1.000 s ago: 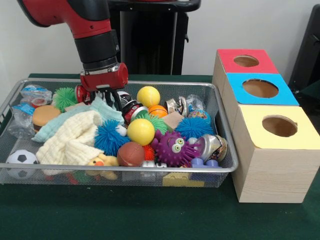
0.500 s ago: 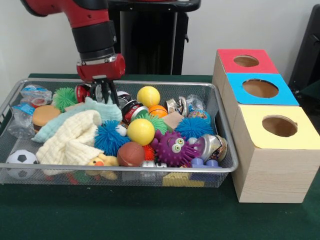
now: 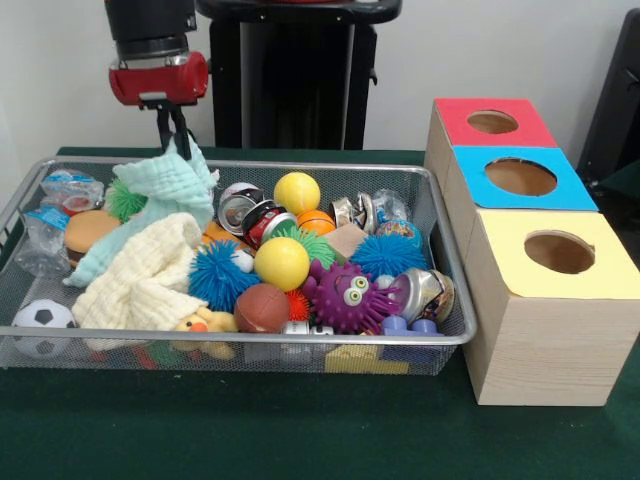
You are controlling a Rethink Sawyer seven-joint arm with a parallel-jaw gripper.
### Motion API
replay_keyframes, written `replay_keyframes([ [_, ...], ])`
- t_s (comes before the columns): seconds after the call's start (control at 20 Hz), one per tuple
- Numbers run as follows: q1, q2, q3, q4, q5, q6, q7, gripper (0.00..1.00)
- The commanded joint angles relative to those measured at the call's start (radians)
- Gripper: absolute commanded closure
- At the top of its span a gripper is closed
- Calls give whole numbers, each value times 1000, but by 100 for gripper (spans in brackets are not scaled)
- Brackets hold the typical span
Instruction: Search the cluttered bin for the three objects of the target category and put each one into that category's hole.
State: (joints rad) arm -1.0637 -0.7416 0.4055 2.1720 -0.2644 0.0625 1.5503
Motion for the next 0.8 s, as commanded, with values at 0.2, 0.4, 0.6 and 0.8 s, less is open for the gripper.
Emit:
replay_keyframes([
  [0.2, -11, -33, 29, 73, 28, 53, 158, 100],
  [0.4, 1, -23, 16, 86, 23, 22, 171, 100],
  [0.6, 6, -21, 9, 99, 21, 2, 179, 100],
  [0.8, -4, -43, 18, 110, 26, 12, 173, 100],
])
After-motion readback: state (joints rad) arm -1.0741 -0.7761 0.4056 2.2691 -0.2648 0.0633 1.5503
